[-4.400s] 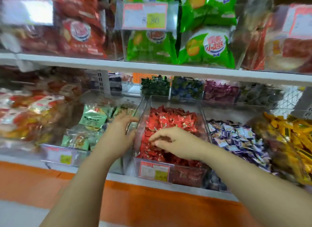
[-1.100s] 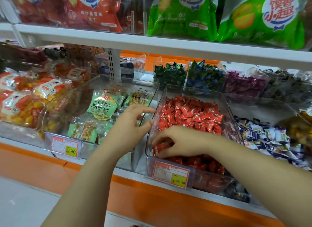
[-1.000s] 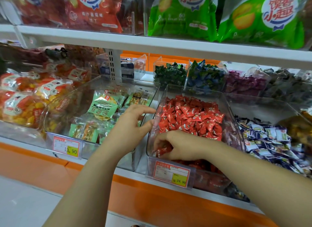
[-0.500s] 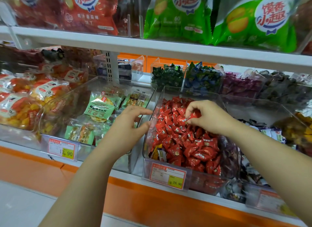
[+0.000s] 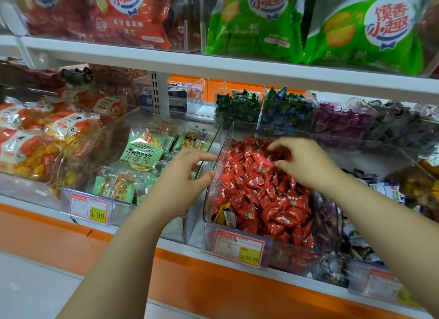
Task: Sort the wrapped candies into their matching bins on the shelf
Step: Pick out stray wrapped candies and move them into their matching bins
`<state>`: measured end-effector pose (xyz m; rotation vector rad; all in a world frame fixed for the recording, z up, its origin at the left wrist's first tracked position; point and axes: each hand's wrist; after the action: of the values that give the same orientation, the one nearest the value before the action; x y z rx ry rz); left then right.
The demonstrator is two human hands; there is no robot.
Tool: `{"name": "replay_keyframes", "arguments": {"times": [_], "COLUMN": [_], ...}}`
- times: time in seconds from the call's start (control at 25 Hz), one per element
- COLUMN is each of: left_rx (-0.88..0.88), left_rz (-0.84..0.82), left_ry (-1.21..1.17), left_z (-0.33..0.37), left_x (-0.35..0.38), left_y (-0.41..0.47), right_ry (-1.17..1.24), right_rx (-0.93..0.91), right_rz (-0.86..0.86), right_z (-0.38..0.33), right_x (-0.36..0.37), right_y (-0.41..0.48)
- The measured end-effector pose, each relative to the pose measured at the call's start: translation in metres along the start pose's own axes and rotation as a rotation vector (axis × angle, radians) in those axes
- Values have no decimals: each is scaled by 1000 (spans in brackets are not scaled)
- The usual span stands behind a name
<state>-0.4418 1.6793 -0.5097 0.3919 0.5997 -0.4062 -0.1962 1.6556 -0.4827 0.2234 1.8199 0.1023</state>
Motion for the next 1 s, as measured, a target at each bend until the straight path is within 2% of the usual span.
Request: {"name": "replay_keyframes", "arguments": {"times": [0.12,0.24,0.32,0.4,0.6,0.8,1.0], "left_rx": [8,13,19,20,15,15,10], "left_rz": [2,7,12,13,11,8,-2], "left_ry": [-2,-4,-5,-2,-11,-3,23], "left_z": [0,-1,-3,-4,-4,-3,1], "left_x": [0,1,1,1,1,0,-1], "left_y": [0,1,1,1,3,2,2], "right_ry": [61,155,99,13,-46,78,150], "right_rx": [-142,-283,-339,-347,-385,-362,-288], "right_rz": [-94,-365,-543,-629,-610,-571,-326], "right_z": [-30,-56,-64,-65,-63,-62,-57], "right_x": [6,19,33,45,62,65,51], "right_y": [-15,-24,-25,-23,-14,-13,-15]}}
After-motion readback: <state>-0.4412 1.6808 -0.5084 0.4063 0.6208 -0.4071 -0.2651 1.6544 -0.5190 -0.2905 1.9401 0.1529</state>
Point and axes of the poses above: each hand's wrist, its own y-axis towards the middle knuckle, its own x-axis out of the palm, z = x × y, and after that the axes turned 6 degrees about -z, right-handed
